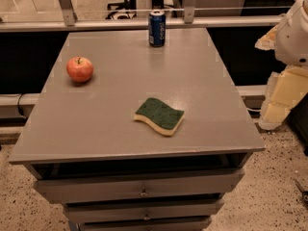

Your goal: Move apple near sponge

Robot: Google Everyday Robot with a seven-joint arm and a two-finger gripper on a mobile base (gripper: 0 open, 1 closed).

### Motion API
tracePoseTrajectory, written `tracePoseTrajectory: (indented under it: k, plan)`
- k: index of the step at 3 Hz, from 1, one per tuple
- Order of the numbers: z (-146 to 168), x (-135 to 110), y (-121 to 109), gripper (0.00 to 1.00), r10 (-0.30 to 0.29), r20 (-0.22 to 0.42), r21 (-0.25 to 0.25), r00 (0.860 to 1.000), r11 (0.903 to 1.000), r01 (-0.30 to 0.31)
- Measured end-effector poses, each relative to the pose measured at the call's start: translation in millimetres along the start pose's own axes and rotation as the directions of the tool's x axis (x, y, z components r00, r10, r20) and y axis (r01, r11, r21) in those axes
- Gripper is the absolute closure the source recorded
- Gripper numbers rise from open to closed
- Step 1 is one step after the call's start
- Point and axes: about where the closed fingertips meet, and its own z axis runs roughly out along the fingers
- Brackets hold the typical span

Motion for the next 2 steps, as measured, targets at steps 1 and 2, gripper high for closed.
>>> tracePoseTrajectory:
  k: [1, 2]
  plan:
    - [0.0, 0.0, 0.0, 0.00, 0.000, 0.000, 0.000, 1.000, 1.0000, 0.000]
    - [9.9, -16.5, -12.6, 0.00, -0.029, 0.053, 0.016, 0.998, 0.9995, 0.029]
